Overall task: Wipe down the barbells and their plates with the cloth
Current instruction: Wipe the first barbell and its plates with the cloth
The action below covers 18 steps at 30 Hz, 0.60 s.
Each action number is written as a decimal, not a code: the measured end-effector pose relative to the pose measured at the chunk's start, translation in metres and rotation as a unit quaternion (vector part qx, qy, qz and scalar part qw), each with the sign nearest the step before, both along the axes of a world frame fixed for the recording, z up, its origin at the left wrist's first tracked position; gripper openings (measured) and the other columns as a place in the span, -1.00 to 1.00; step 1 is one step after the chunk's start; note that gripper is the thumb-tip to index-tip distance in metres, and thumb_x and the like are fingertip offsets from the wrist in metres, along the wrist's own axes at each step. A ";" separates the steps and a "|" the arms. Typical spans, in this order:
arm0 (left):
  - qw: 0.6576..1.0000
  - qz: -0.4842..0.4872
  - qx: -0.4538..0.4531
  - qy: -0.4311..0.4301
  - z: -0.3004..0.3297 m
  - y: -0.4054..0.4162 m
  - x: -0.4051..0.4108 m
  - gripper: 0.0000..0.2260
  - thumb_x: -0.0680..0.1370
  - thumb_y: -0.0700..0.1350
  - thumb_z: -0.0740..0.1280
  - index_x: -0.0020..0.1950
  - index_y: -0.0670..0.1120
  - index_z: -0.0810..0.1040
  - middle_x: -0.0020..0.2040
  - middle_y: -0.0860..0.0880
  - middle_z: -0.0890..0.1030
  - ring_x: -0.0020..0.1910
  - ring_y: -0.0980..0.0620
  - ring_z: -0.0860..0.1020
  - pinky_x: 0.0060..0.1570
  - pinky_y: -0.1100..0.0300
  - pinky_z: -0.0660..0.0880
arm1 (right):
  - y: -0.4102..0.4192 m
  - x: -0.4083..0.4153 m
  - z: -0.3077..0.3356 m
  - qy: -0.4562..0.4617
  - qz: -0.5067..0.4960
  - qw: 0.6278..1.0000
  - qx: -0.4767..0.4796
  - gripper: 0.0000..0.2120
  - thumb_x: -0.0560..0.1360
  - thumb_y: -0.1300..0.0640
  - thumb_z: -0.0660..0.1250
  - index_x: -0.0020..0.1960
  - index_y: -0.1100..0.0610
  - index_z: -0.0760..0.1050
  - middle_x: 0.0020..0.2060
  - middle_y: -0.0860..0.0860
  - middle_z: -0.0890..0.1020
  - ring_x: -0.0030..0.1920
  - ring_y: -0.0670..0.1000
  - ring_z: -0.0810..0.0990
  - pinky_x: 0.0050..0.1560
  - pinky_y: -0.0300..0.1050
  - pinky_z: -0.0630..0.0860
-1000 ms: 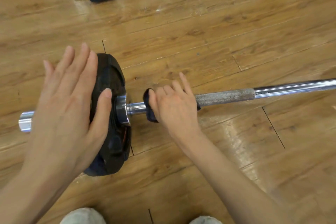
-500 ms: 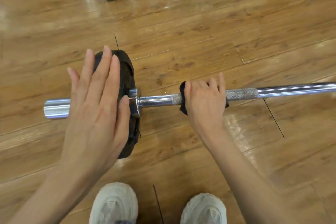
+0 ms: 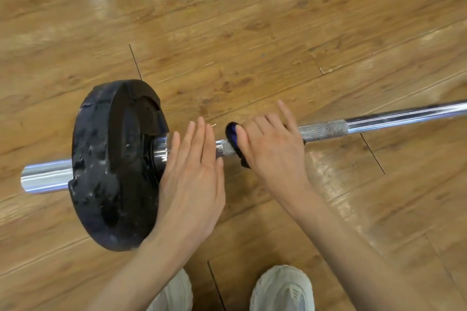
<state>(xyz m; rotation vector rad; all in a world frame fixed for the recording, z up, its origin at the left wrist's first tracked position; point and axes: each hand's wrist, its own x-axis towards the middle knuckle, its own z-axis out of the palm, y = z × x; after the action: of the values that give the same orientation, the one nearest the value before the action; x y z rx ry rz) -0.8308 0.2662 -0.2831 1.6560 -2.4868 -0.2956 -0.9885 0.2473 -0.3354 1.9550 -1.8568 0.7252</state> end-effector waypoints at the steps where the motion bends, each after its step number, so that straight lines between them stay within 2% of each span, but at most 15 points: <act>1: 1.000 0.000 -0.002 -0.001 -0.002 0.001 0.001 -0.50 0.69 -0.04 0.00 0.58 -0.27 0.20 0.58 -0.22 0.22 0.59 -0.13 0.17 0.56 0.02 -0.11 | 0.002 -0.018 0.000 0.011 -0.021 1.000 -0.005 -0.59 0.71 0.09 0.11 -0.24 0.12 0.55 -0.35 0.04 0.57 -0.23 0.12 0.54 0.38 0.12 0.42; 4: 1.000 0.000 0.003 0.005 -0.006 0.005 0.001 -0.49 0.69 -0.05 0.00 0.60 -0.27 0.15 0.60 -0.22 0.17 0.60 -0.12 0.13 0.58 0.02 -0.11 | 0.008 -0.016 0.005 -0.022 -0.089 0.996 0.002 -0.56 0.71 0.09 0.09 -0.24 0.17 0.57 -0.34 0.07 0.59 -0.21 0.17 0.54 0.34 0.14 0.43; 8: 0.999 0.005 0.017 0.042 -0.008 0.013 0.001 -0.47 0.67 -0.08 -0.01 0.61 -0.26 0.09 0.62 -0.21 0.07 0.62 -0.12 0.01 0.58 0.03 -0.17 | 0.004 0.008 0.003 -0.003 0.001 1.000 0.012 -0.61 0.70 0.08 0.14 -0.23 0.14 0.55 -0.33 0.05 0.59 -0.21 0.13 0.55 0.26 0.07 0.48; 11: 0.997 0.003 0.026 0.074 -0.008 0.017 0.001 -0.45 0.68 -0.05 -0.05 0.63 -0.24 0.00 0.64 -0.17 -0.02 0.63 -0.08 -0.08 0.58 0.06 -0.26 | 0.010 -0.032 0.008 0.028 -0.026 0.999 0.004 -0.59 0.71 0.09 0.13 -0.26 0.15 0.51 -0.38 0.05 0.55 -0.26 0.14 0.51 0.28 0.08 0.46; 13: 0.997 -0.002 0.026 0.078 -0.010 0.018 0.001 -0.45 0.68 -0.06 -0.03 0.63 -0.25 -0.02 0.64 -0.18 -0.03 0.63 -0.10 -0.09 0.58 0.02 -0.24 | 0.011 -0.024 0.011 0.024 -0.070 0.997 0.030 -0.59 0.69 0.13 0.11 -0.27 0.16 0.52 -0.39 0.06 0.54 -0.27 0.16 0.49 0.16 0.04 0.43; 15: 0.997 -0.005 0.025 0.076 -0.013 0.020 0.001 -0.45 0.67 -0.09 0.02 0.62 -0.28 0.02 0.63 -0.23 0.01 0.63 -0.15 -0.05 0.58 -0.02 -0.18 | 0.006 0.003 0.008 0.033 -0.062 0.997 0.045 -0.58 0.69 0.11 0.10 -0.28 0.15 0.53 -0.39 0.06 0.55 -0.27 0.15 0.50 0.03 0.00 0.37; 16: 0.997 -0.004 0.025 0.076 -0.014 0.020 0.001 -0.45 0.66 -0.10 0.04 0.61 -0.30 0.04 0.62 -0.25 0.03 0.62 -0.17 -0.03 0.56 -0.04 -0.16 | 0.003 0.011 0.007 0.024 -0.047 0.998 0.046 -0.55 0.71 0.08 0.09 -0.27 0.14 0.54 -0.39 0.04 0.57 -0.27 0.15 0.52 0.03 -0.01 0.38; 18: 0.997 -0.004 0.029 0.078 -0.014 0.019 0.000 -0.44 0.65 -0.11 0.06 0.60 -0.31 0.05 0.62 -0.26 0.04 0.62 -0.19 -0.02 0.55 -0.05 -0.14 | 0.003 0.010 0.012 0.000 -0.016 0.998 0.068 -0.49 0.74 0.02 0.00 -0.21 0.14 0.58 -0.34 0.03 0.60 -0.22 0.13 0.55 0.20 0.01 0.41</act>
<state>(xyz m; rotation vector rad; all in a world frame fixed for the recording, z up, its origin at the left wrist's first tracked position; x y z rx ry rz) -0.8310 0.2852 -0.2972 1.5788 -2.3915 -0.4835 -0.9786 0.2507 -0.3234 2.0020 -1.9808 0.6045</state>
